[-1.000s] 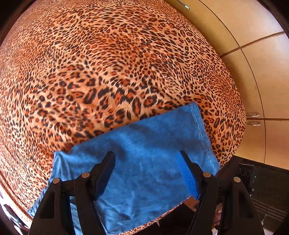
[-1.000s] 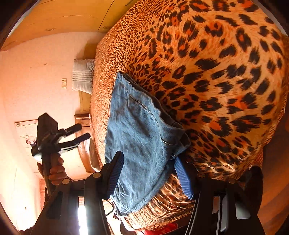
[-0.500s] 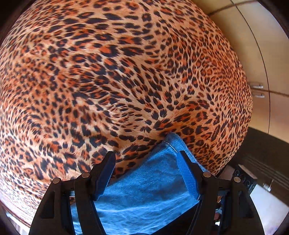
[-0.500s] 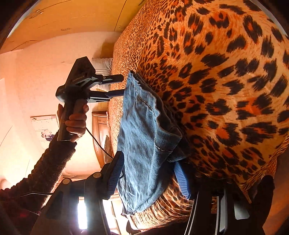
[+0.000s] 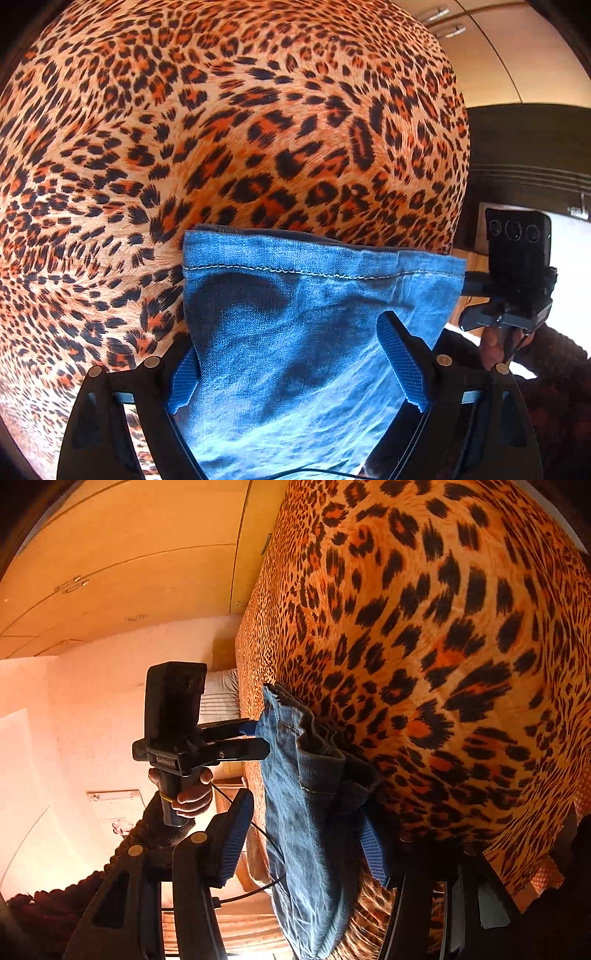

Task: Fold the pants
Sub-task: 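Hold the jeans raised in both tools and fold them in half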

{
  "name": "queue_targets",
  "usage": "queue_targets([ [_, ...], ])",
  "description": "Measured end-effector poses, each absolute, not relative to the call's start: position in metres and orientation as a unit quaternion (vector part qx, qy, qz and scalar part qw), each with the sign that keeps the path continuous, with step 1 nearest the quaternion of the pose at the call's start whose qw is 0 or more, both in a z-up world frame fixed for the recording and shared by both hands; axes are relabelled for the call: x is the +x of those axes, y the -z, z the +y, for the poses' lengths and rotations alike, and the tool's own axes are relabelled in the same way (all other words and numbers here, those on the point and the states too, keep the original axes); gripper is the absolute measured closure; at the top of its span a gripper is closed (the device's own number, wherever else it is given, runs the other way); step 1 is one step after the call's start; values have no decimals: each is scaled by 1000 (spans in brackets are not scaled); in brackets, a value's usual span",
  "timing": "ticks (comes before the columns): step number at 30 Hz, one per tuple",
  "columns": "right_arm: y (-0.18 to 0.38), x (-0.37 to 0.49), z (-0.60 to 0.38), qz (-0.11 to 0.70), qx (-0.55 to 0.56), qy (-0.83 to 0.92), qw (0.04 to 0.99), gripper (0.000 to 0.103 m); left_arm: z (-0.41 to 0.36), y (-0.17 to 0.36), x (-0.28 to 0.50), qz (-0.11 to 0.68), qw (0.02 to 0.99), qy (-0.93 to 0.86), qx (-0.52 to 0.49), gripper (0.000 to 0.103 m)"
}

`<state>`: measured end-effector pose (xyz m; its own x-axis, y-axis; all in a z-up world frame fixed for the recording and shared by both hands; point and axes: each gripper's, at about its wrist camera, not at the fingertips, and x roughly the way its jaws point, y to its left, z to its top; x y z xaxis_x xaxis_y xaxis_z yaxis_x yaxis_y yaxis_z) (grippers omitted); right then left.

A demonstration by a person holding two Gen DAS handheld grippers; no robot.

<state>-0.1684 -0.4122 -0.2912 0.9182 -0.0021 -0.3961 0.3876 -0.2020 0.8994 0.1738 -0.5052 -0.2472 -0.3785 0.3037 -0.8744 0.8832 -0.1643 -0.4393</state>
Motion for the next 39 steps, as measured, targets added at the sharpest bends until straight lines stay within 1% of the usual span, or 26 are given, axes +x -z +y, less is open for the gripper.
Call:
queue_targets([
  [2, 295, -173, -412, 126, 761, 162, 616, 47, -508, 248, 185, 612, 261, 574, 478, 23],
  [3, 295, -174, -413, 129, 759, 164, 616, 47, -508, 246, 189, 616, 270, 572, 470, 28],
  [5, 291, -165, -416, 143, 752, 168, 621, 57, -505, 243, 190, 610, 294, 572, 463, 31],
  [6, 282, -162, -419, 154, 745, 171, 627, 63, -501, 242, 186, 588, 308, 574, 480, 39],
  [7, 281, -158, -420, 163, 738, 169, 632, 73, -496, 240, 180, 558, 323, 577, 501, 55],
  [8, 282, -153, -422, 178, 731, 175, 635, 79, -492, 239, 177, 535, 337, 578, 516, 60],
  [9, 283, -150, -424, 193, 726, 185, 634, 84, -491, 238, 179, 528, 351, 574, 518, 73],
  [10, 285, -148, -426, 199, 725, 188, 632, 87, -491, 238, 185, 537, 364, 565, 509, 82],
  [13, 279, -141, -429, 214, 714, 193, 638, 87, -487, 233, 201, 582, 389, 549, 457, 95],
  [16, 264, -132, -431, 214, 699, 183, 658, 87, -469, 214, 202, 573, 416, 562, 427, 97],
  [22, 213, -104, -427, 243, 635, 140, 720, 87, -422, 166, 225, 580, 466, 569, 352, 97],
  [27, 173, -69, -413, 267, 586, 86, 760, 87, -352, 111, 276, 583, 515, 559, 288, 97],
  [31, 149, -27, -395, 292, 553, 31, 780, 87, -294, 99, 302, 593, 559, 522, 251, 97],
  [35, 155, -20, -385, 281, 577, 25, 766, 88, -277, 90, 306, 601, 575, 511, 217, 97],
  [39, 178, -60, -394, 265, 613, 82, 740, 89, -308, 93, 279, 591, 564, 517, 254, 97],
])
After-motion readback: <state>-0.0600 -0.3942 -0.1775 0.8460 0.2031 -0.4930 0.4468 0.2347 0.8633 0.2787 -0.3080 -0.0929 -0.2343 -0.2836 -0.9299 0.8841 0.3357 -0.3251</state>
